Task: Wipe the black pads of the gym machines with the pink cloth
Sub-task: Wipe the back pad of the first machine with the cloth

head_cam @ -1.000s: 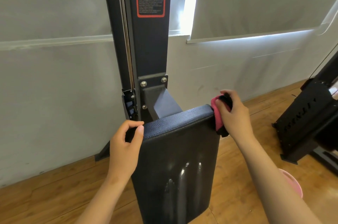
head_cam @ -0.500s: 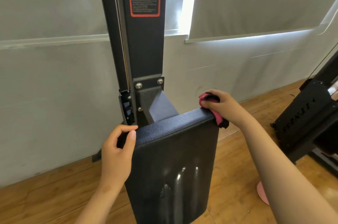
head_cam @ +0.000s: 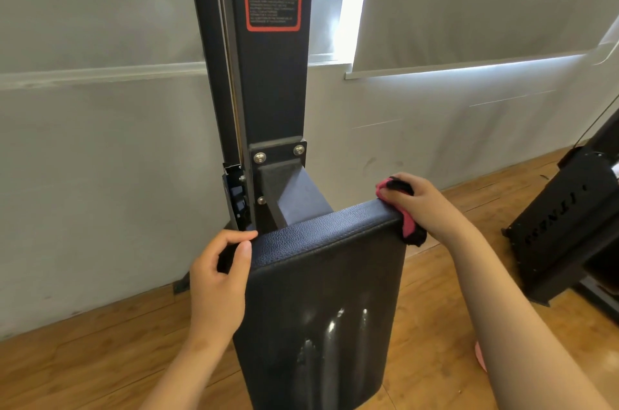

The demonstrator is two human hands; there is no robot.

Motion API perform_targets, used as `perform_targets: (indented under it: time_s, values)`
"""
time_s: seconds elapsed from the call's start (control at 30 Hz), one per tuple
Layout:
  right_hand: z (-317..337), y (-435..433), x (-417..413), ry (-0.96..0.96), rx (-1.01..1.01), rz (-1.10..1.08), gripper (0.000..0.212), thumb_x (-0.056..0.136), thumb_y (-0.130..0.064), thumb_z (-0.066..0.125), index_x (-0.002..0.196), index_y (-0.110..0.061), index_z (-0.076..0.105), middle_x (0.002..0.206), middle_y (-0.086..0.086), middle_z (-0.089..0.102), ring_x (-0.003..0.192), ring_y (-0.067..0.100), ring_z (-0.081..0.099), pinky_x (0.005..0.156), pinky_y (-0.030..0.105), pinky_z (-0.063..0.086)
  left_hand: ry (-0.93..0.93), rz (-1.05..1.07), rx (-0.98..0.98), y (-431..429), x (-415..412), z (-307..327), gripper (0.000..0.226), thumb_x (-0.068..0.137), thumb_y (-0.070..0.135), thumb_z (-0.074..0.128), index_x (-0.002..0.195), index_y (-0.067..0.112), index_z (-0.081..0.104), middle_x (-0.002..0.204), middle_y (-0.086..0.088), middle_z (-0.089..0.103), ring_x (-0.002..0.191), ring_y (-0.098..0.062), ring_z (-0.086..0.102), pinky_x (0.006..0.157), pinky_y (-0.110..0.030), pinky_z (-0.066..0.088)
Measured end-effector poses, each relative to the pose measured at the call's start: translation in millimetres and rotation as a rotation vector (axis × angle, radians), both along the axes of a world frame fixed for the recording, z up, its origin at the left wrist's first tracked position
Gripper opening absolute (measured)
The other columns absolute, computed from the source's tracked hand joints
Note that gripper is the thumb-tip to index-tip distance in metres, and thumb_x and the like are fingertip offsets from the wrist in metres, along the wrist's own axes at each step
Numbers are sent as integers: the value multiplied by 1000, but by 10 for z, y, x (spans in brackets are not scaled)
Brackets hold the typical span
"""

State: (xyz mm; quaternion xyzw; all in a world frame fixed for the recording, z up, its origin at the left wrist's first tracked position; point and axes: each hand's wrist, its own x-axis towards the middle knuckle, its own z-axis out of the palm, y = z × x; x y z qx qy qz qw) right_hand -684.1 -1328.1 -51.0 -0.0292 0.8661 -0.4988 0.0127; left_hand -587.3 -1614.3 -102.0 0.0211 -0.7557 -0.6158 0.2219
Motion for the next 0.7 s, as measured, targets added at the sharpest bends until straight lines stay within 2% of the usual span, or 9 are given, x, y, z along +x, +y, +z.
perform_targets:
  time_s: [0.13, 0.23, 0.3, 0.43, 0.47, 0.53, 0.63, 0.7]
  values:
    - [-24, -24, 14, -15, -74, -17, 14, 91, -21, 64, 100, -10, 67, 93, 5, 68, 83, 9, 62, 74, 18, 46, 15, -9, 3, -7, 1, -15, 40, 78, 49, 44, 93, 21, 68, 93, 20, 67, 97, -1, 61, 85, -19, 45]
    - [-55, 11, 172, -4, -84, -53, 15, 93, -24, 62, 99, -12, 67, 94, 9, 69, 82, 9, 62, 79, 27, 46, 7, -18, 11, -14, 1, -22, 37, 79, 48, 45, 92, 22, 68, 92, 21, 68, 96, -1, 61, 86, -23, 46]
    - [-19, 45, 287, -7, -62, -49, 15, 94, -24, 59, 99, -12, 67, 94, 10, 68, 79, 8, 62, 77, 28, 47, 1, -20, 11, -21, 1, -23, 33, 81, 44, 46, 92, 23, 68, 92, 21, 67, 96, -2, 61, 86, -23, 46]
    - [104, 78, 476, -20, 8, -61, 12, 93, -24, 60, 100, -16, 64, 96, 11, 67, 88, 24, 63, 83, 41, 51, -9, -29, -2, -15, 9, -9, 23, 85, 34, 48, 92, 23, 67, 91, 21, 67, 96, -1, 60, 86, -23, 45]
    - [147, 48, 515, 6, 12, -80, 9, 92, -25, 61, 98, -18, 64, 94, 8, 67, 87, 23, 63, 83, 40, 51, -12, -28, -2, -13, 14, -3, 23, 86, 32, 47, 92, 23, 67, 91, 21, 66, 96, -2, 60, 86, -22, 45]
    - [243, -81, 577, 92, -37, -107, 3, 91, -23, 63, 93, -26, 63, 91, 0, 67, 83, 12, 63, 79, 31, 51, -12, -25, 6, -7, 26, 10, 23, 86, 30, 47, 92, 23, 67, 90, 22, 66, 95, -1, 60, 84, -20, 44]
    - [367, -402, 639, 191, -193, -54, 15, 92, -13, 62, 92, -28, 64, 90, -8, 66, 78, -3, 61, 72, 13, 49, -21, -30, -5, -11, 38, 17, 17, 89, 27, 50, 91, 25, 66, 89, 20, 66, 94, -1, 60, 84, -22, 44]
    - [395, -655, 666, 185, -229, 46, 17, 93, -10, 59, 97, -26, 65, 92, -9, 67, 80, -4, 61, 74, 10, 47, -75, -55, -9, -21, 31, 31, 12, 95, 18, 55, 95, 25, 64, 89, 16, 65, 96, -2, 59, 91, -29, 46]
